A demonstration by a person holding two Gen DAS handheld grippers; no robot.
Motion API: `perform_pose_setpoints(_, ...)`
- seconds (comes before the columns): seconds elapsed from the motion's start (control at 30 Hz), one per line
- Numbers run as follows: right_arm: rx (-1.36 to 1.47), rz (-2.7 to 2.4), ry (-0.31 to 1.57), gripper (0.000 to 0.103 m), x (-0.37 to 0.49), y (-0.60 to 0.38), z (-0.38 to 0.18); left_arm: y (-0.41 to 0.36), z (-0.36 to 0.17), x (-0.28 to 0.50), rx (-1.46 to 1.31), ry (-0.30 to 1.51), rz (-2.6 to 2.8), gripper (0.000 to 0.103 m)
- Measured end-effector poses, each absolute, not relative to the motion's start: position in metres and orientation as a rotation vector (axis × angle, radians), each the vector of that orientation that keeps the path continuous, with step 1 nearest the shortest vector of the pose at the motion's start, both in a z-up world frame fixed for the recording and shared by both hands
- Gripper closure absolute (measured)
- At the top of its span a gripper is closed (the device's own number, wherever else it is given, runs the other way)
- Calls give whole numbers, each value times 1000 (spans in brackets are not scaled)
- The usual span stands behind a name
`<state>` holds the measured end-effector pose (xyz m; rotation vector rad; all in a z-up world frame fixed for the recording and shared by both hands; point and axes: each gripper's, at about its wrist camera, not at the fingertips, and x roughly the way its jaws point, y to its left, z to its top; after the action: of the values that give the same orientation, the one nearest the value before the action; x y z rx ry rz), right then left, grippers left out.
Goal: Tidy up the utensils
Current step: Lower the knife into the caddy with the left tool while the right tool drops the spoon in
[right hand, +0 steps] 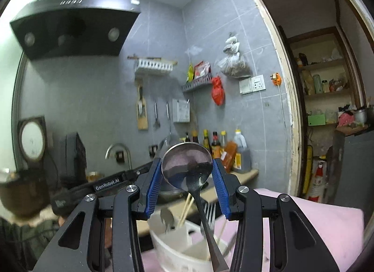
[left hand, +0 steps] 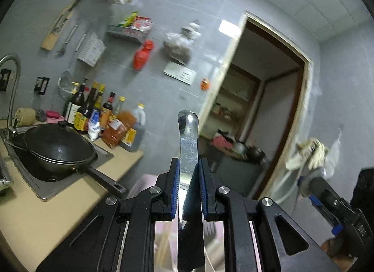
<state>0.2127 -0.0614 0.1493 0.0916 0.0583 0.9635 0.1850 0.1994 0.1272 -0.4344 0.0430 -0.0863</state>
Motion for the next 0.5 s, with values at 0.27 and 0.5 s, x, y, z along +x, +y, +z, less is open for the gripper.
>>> perform_pose_setpoints(0.27,218,975,29,63,239,-52,137,207,107,198,-450,6,-7,90)
perform_pose_setpoints(0.5,273,986,5,63,252,-45,118,189,92,200,-402,-47,65,90)
